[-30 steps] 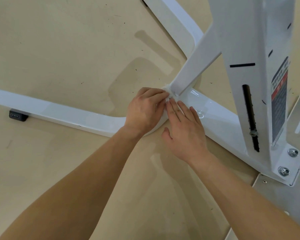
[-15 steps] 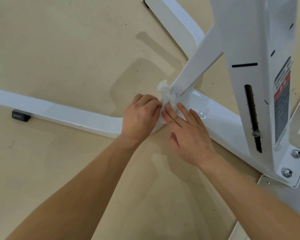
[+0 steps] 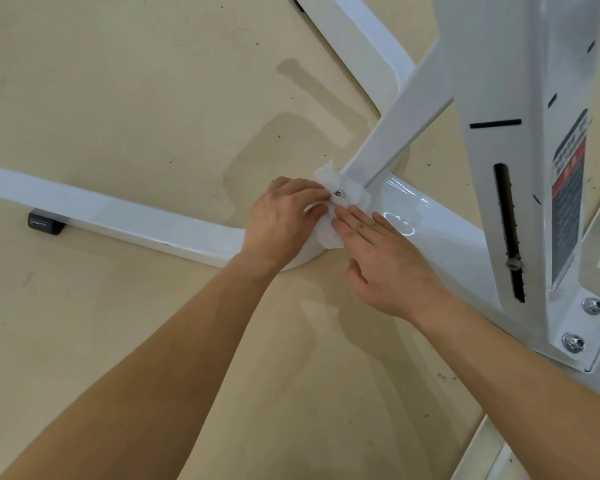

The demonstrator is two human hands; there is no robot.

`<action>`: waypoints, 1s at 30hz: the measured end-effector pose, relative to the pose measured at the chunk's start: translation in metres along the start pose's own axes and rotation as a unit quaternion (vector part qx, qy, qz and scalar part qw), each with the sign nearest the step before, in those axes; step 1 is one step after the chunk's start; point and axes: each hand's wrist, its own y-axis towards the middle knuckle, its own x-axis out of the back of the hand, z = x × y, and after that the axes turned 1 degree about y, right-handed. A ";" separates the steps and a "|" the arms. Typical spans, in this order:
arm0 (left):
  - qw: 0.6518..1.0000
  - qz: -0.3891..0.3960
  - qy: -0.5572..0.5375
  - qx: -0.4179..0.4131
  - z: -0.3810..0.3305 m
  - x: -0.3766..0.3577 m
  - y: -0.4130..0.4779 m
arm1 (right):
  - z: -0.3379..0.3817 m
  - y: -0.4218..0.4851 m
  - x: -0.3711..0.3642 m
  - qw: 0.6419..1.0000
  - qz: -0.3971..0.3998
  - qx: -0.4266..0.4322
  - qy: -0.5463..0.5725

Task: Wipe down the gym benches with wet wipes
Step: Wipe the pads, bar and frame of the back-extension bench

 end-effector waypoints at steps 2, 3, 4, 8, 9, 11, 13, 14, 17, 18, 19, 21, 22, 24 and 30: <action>1.000 -0.003 0.008 0.003 0.000 0.002 0.001 | -0.001 0.001 0.002 1.000 -0.007 -0.009 0.006; 1.000 0.005 0.006 -0.001 0.000 0.004 0.002 | 0.000 0.002 0.003 1.000 -0.005 -0.013 0.003; 1.000 0.016 0.000 0.000 -0.001 0.007 0.004 | 0.002 0.004 0.003 1.000 -0.002 -0.017 -0.002; 0.996 0.028 -0.039 0.079 -0.005 0.007 0.015 | 0.010 0.000 0.002 0.998 -0.004 -0.036 0.045; 0.995 0.026 -0.035 0.094 -0.006 0.006 0.015 | 0.012 -0.003 0.002 0.997 -0.011 -0.044 0.063; 0.995 0.025 -0.014 0.094 -0.013 0.005 0.011 | 0.018 -0.009 0.006 0.994 -0.031 -0.061 0.087; 0.996 0.002 -0.023 0.089 -0.021 0.005 0.006 | 0.025 -0.011 0.011 0.990 -0.076 -0.070 0.094; 0.995 -0.019 -0.045 0.092 -0.025 0.007 0.005 | 0.028 -0.011 0.014 0.988 -0.104 -0.070 0.088; 0.982 -0.042 -0.134 0.124 -0.039 0.013 0.013 | 0.028 -0.007 0.016 0.985 -0.123 -0.085 0.084; 0.979 -0.039 -0.149 0.135 -0.043 0.014 0.017 | 0.026 -0.005 0.016 0.986 -0.110 -0.094 0.083; 0.977 -0.037 -0.156 0.141 -0.046 0.013 0.022 | 0.023 -0.002 0.016 0.987 -0.093 -0.104 0.078; 0.979 -0.036 -0.144 0.137 -0.049 0.007 0.029 | 0.016 0.004 0.015 0.990 -0.059 -0.113 0.052; 0.982 -0.034 -0.131 0.133 -0.049 0.003 0.032 | 0.013 0.008 0.015 0.992 -0.047 -0.111 0.033; 0.984 -0.017 -0.112 0.139 -0.045 -0.005 0.035 | 0.008 0.011 0.014 0.994 -0.027 -0.101 -0.007; 0.974 0.047 -0.132 0.180 -0.037 -0.004 0.040 | -0.001 0.007 0.012 0.994 0.035 -0.098 -0.041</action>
